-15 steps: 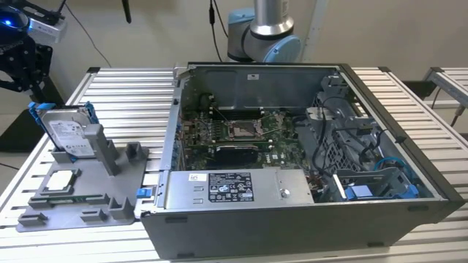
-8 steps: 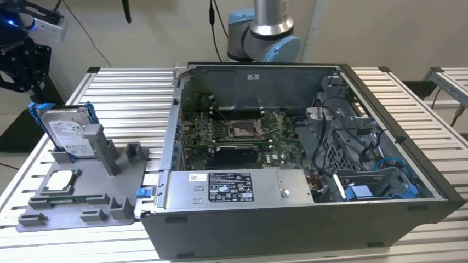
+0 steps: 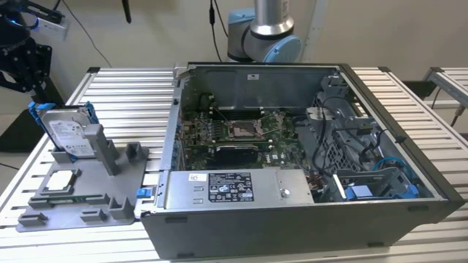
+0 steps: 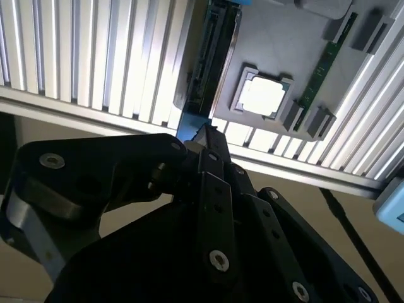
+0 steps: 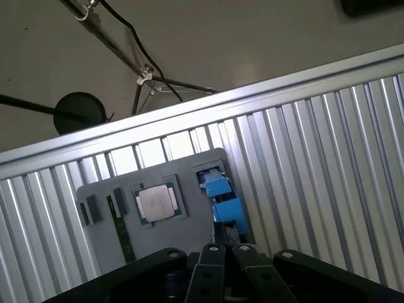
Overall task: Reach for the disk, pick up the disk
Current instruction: 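Pick up the disk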
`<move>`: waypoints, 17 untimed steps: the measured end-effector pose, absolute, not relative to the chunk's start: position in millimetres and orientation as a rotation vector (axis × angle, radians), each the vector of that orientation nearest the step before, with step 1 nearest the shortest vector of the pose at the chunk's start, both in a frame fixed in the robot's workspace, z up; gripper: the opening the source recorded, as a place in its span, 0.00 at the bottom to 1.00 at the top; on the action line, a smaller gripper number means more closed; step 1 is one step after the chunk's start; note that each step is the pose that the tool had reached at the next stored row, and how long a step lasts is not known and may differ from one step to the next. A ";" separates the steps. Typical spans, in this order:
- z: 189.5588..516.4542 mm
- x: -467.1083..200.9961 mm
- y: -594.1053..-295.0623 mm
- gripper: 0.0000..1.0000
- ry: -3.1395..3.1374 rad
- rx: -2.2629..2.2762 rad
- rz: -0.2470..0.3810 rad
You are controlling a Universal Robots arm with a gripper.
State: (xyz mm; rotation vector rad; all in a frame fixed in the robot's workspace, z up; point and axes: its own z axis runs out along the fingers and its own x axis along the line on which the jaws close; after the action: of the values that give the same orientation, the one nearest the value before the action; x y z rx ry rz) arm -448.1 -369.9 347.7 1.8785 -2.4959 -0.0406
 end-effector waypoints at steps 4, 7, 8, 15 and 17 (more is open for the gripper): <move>347.7 -448.1 -369.9 0.00 -2.496 1.879 -0.041; 347.7 -448.1 -369.9 0.00 -2.496 1.879 -0.041; 347.7 -448.1 -369.8 0.00 -2.496 1.879 -0.041; 339.7 -447.5 -365.8 0.00 -2.484 1.894 -0.040; 336.4 -447.4 -365.6 0.00 -2.458 1.927 -0.040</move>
State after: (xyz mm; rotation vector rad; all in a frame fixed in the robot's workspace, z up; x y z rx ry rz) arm -447.4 -365.6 336.4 1.9270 -2.4580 -0.0400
